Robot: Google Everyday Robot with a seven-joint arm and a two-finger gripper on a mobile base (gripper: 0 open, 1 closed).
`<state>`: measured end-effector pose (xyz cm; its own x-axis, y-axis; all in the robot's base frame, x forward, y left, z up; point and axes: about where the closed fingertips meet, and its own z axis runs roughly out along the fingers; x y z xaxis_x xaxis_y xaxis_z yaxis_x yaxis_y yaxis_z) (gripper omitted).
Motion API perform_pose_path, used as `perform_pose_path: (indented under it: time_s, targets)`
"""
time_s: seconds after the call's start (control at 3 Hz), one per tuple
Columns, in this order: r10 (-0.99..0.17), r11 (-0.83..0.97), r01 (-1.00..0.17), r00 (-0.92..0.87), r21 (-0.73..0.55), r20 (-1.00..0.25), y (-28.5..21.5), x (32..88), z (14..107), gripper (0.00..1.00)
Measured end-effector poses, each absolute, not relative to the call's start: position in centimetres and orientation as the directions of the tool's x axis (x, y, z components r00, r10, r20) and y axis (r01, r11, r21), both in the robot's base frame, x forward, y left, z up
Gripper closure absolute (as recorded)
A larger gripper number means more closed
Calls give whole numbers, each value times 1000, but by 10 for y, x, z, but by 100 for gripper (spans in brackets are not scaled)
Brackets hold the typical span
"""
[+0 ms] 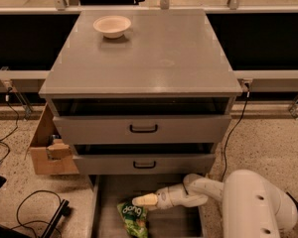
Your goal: Place green rice chip bag into bottom drawer
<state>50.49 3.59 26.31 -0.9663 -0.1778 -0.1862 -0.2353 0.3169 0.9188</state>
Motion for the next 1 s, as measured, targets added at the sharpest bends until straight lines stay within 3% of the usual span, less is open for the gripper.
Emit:
perform_pose_path:
  time_s: [0.33, 0.67, 1.0]
  targets:
    - [-175, 384, -288, -956, 877, -237, 15, 488, 282, 0]
    - [-237, 507, -426, -905, 749, -354, -7, 475, 338, 0]
    - [-377, 533, -505, -860, 679, -344, -1, 439, 381, 0]
